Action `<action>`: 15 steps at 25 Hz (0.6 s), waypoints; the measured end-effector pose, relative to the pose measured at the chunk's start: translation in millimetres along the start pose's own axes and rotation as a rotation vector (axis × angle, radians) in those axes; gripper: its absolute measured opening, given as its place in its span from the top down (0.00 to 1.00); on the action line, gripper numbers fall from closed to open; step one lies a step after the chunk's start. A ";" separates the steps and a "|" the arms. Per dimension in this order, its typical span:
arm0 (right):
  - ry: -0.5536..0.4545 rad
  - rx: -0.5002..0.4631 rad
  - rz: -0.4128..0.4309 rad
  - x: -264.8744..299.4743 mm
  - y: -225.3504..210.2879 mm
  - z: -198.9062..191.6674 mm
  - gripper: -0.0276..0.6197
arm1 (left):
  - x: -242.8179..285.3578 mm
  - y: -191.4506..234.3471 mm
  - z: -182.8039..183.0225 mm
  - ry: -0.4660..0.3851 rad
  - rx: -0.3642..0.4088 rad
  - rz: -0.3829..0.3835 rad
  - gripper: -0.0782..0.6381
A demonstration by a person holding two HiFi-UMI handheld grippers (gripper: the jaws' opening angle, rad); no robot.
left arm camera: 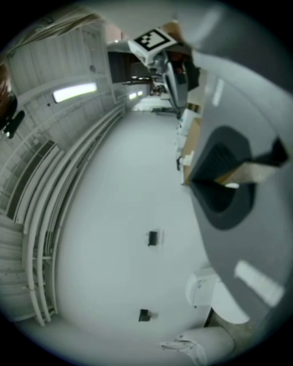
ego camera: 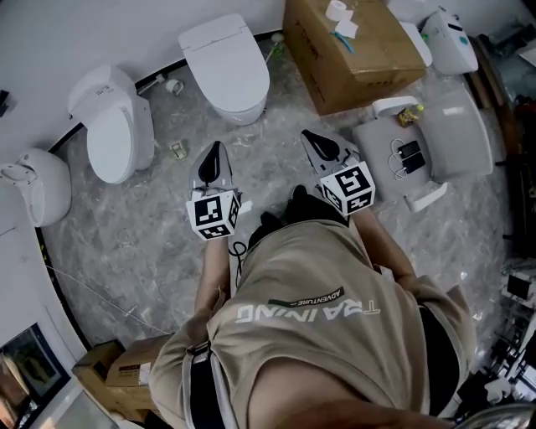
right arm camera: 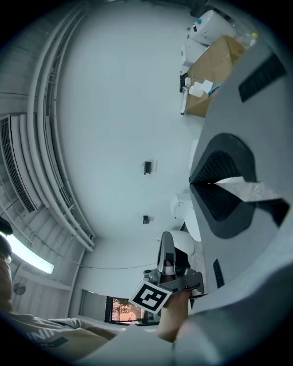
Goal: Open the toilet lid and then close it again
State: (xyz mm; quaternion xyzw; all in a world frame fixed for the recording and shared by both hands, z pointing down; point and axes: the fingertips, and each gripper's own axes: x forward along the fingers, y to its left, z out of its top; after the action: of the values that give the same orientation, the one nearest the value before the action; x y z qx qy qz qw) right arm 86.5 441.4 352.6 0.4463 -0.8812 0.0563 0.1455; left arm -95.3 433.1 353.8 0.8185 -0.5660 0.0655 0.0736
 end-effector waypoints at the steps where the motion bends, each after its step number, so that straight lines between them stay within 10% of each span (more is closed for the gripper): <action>1: 0.003 -0.003 0.003 3.8 -2.3 0.2 0.94 | 3.4 2.0 -0.4 0.003 0.000 0.002 0.88; 15: -0.057 0.045 0.086 95.1 -91.0 9.9 0.94 | 108.7 22.0 44.4 0.019 0.097 0.079 0.88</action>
State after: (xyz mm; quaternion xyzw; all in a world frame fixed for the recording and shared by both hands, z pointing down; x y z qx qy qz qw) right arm 104.4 311.7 369.5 0.4124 -0.9019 0.0697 0.1078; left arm -76.7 317.1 332.0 0.7974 -0.5933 0.1036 0.0367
